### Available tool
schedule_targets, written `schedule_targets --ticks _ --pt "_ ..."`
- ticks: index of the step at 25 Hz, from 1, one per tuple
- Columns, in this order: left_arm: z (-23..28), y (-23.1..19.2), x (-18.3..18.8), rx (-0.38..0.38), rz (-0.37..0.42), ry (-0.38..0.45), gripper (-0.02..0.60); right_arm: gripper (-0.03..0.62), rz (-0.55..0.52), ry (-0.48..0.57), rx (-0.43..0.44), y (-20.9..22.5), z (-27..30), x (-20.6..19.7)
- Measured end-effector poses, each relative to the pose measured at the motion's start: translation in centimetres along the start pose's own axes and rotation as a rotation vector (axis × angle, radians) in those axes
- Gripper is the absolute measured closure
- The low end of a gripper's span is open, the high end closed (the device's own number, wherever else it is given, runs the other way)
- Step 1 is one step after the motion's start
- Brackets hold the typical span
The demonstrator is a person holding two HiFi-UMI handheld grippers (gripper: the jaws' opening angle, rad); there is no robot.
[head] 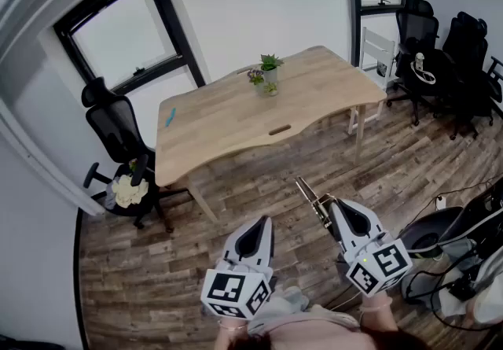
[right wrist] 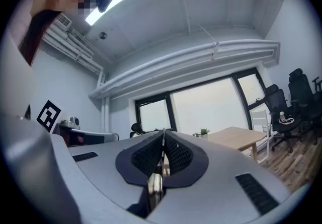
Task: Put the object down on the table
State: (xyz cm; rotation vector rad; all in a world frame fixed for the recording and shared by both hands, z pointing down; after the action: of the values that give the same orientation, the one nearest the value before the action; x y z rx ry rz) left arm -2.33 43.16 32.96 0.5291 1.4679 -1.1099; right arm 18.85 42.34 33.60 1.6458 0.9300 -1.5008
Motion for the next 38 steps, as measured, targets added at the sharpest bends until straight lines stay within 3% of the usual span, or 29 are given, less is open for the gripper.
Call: schedule_targets --ticks 19,38 --pt "4.7 -6.7 2.0 -0.080 -0.004 -0.015 0.580 0.589 -0.115 0.024 0.024 -0.2 8.9 -1.0" --pt "6.4 -13.3 3.7 -0.077 -0.020 -0.006 0.580 0.589 -0.060 0.021 -0.045 -0.7 15.4 -1.6"
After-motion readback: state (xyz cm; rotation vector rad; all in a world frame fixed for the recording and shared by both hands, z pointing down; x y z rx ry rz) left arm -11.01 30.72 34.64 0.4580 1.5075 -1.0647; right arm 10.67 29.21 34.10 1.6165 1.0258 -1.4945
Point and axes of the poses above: the fingertips, and each gripper's own axes: z forward along the fingers, y to its right, x out of its top, the point moved 7 cm from there along -z, backward along the fingers, and after that the axes turned 10 degrees about -z, right-handed, at the moved point
